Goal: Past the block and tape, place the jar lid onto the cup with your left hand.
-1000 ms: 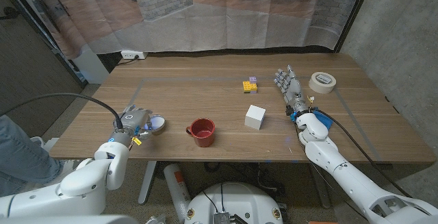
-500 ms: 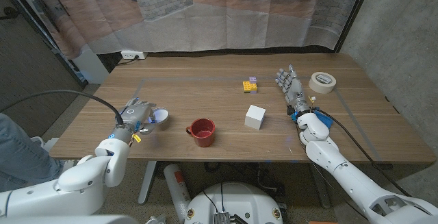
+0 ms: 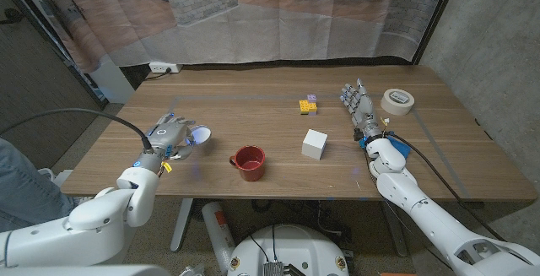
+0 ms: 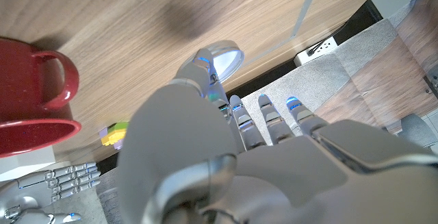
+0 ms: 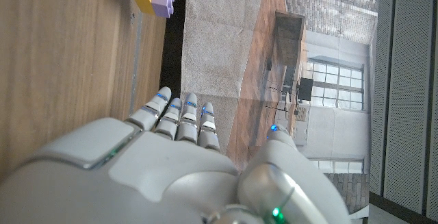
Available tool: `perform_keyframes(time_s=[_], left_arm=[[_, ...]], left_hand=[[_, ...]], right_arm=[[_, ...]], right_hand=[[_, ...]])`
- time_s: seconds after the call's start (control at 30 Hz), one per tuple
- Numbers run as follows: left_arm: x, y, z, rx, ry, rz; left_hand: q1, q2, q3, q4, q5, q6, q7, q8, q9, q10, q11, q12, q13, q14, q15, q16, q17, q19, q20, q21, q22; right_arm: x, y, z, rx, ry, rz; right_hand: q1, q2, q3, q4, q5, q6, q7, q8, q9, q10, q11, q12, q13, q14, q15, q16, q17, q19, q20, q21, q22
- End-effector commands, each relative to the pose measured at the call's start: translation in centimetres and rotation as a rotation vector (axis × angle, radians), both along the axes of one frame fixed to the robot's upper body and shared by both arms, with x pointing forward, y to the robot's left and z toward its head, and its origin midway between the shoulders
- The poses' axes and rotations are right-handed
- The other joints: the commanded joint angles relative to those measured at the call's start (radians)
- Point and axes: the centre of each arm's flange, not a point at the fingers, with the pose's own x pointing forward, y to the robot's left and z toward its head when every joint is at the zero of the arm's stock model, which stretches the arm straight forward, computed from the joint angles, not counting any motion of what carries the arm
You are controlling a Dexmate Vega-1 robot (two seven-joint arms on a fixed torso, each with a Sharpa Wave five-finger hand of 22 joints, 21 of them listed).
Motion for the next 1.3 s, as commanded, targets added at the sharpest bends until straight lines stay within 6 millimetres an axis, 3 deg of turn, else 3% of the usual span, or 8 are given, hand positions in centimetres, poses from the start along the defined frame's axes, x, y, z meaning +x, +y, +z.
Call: perform_keyframes(time_s=[0.03, 1.3], left_arm=[[0.5, 0.3, 0.4, -0.008, -0.057, -0.081], [2.7, -0.9, 1.8, -0.036, -0.09, -0.307]], left_hand=[[-0.009, 0.002, 0.01, 0.002, -0.003, 0.127, -0.021, 0.008, 0.005, 0.008, -0.007, -0.001, 0.002, 0.006, -0.143, -0.001, 0.005, -0.005, 0.0, -0.004, 0.004], [-0.017, -0.014, 0.022, -0.002, -0.012, 0.158, -0.032, 0.007, 0.003, 0.049, -0.015, 0.002, 0.003, 0.026, -0.142, 0.004, 0.004, -0.012, -0.014, -0.007, 0.003]], right_arm=[[-0.1, 0.2, 0.0, 0.009, -0.001, -0.011], [-1.5, 1.0, 0.3, 0.009, -0.005, -0.042]], right_hand=[[-0.004, 0.005, -0.003, -0.001, 0.008, 0.006, 0.002, 0.004, 0.002, 0.009, 0.003, 0.0, 0.002, 0.008, 0.002, -0.001, 0.006, 0.009, 0.004, -0.002, 0.006], [-0.004, 0.007, -0.006, -0.003, 0.009, 0.006, 0.001, 0.004, 0.002, 0.008, 0.003, -0.001, 0.002, 0.01, -0.001, 0.0, 0.006, 0.011, 0.004, -0.005, 0.006]])
